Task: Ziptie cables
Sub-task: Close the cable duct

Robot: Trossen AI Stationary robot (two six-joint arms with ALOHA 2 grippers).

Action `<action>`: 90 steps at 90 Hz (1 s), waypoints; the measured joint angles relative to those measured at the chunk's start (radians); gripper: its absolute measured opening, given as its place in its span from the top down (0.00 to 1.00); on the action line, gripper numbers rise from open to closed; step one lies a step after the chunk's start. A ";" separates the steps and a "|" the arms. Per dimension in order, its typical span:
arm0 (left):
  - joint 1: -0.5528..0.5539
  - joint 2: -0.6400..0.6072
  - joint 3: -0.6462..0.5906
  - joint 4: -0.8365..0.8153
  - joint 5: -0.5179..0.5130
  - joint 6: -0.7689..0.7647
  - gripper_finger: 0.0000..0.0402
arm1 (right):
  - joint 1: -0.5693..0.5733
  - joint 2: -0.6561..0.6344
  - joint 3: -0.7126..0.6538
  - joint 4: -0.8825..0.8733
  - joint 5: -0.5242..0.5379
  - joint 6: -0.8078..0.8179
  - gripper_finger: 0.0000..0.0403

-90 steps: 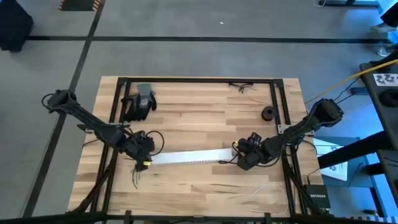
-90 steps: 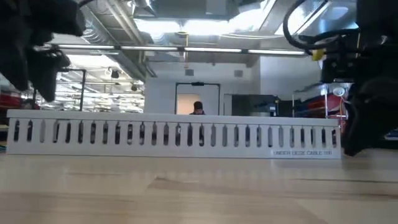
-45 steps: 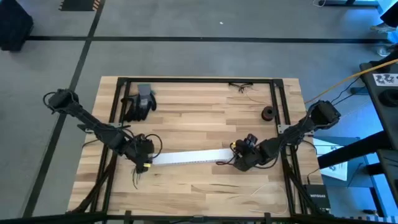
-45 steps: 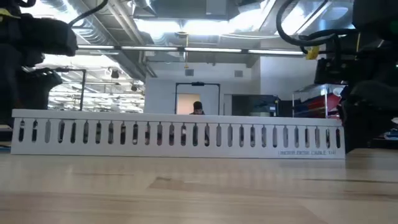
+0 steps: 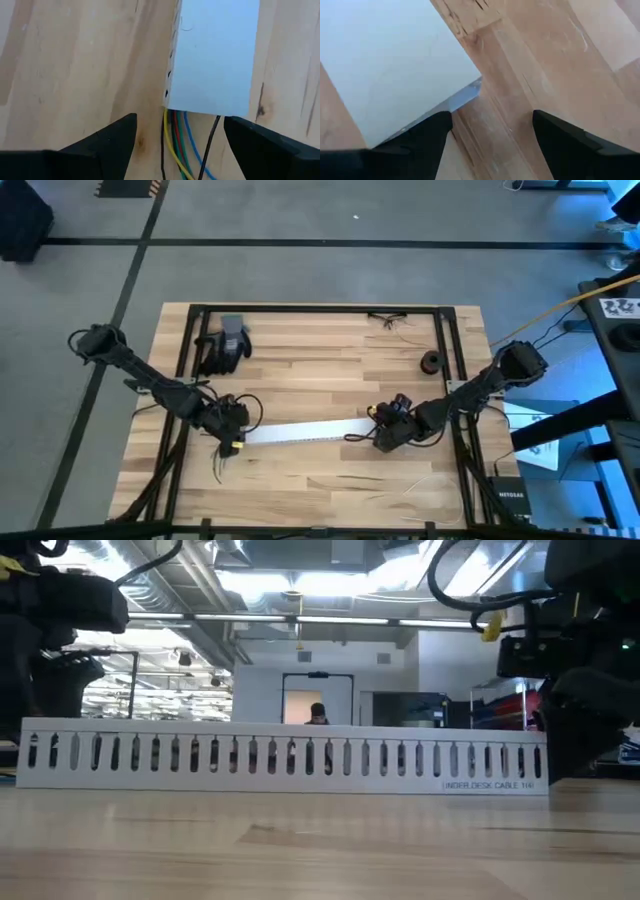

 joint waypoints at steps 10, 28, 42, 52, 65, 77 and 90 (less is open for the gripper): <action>0.000 -0.002 0.011 -0.029 0.007 -0.014 0.27 | 0.000 -0.009 0.014 -0.033 -0.007 0.003 0.29; -0.015 -0.014 0.106 -0.201 -0.001 -0.048 0.27 | -0.002 -0.086 0.097 -0.261 -0.050 -0.018 0.29; -0.029 -0.051 0.151 -0.256 -0.028 -0.058 0.27 | -0.001 -0.155 0.152 -0.346 -0.108 -0.081 0.29; -0.032 -0.064 0.152 -0.133 -0.045 -0.020 0.27 | -0.001 -0.183 0.190 -0.311 -0.109 -0.162 0.29; -0.023 -0.029 0.144 0.005 -0.148 0.082 0.27 | -0.015 -0.169 0.202 -0.115 -0.041 -0.350 0.29; 0.018 0.036 0.135 0.024 -0.147 0.113 0.27 | -0.061 -0.110 0.198 0.012 -0.079 -0.479 0.29; 0.043 0.060 0.135 0.058 -0.091 0.131 0.37 | -0.092 -0.104 0.199 0.032 -0.111 -0.518 0.37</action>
